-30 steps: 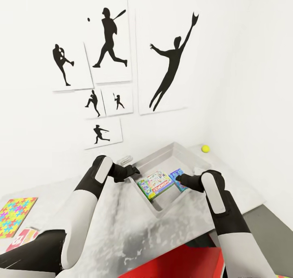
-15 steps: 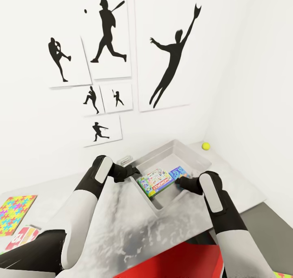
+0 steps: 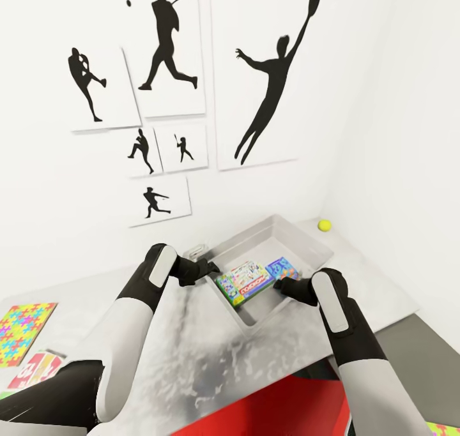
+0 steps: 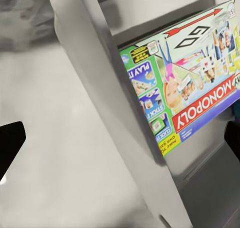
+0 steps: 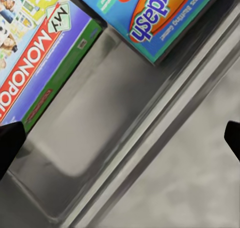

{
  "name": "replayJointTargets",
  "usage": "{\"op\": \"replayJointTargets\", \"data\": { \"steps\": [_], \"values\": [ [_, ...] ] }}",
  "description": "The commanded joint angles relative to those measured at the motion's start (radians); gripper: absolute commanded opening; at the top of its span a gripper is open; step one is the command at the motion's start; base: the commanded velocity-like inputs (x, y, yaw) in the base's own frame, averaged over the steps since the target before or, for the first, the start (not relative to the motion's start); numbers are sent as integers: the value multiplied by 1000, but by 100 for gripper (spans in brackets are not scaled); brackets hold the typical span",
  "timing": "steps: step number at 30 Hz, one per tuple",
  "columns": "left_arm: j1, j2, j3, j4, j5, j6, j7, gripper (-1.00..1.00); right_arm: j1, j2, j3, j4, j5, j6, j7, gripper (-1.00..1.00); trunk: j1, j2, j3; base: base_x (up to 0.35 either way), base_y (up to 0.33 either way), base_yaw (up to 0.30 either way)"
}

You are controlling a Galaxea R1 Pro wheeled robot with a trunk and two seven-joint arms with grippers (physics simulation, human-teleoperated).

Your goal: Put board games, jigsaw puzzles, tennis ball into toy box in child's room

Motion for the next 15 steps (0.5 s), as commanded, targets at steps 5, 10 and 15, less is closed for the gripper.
{"op": "replayJointTargets", "data": {
  "steps": [5, 10, 15],
  "values": [
    [-1, -1, 4, -1, 11, 4, 10, 100, -1, 1, -1, -2, -11, 3, -7, 100, 0, -2, -10, 0, 0, 0],
    [-1, -1, 4, -1, 11, 4, 10, 100, 0, 0, 0, -1, -11, 3, -6, 100, 0, -2, -18, 0, 0, 0],
    [-1, -1, 4, -1, 11, 4, 10, 100, 0, 0, 0, -2, -11, 3, -5, 100, 0, -2, -27, 0, 0, 0]
  ]
}}
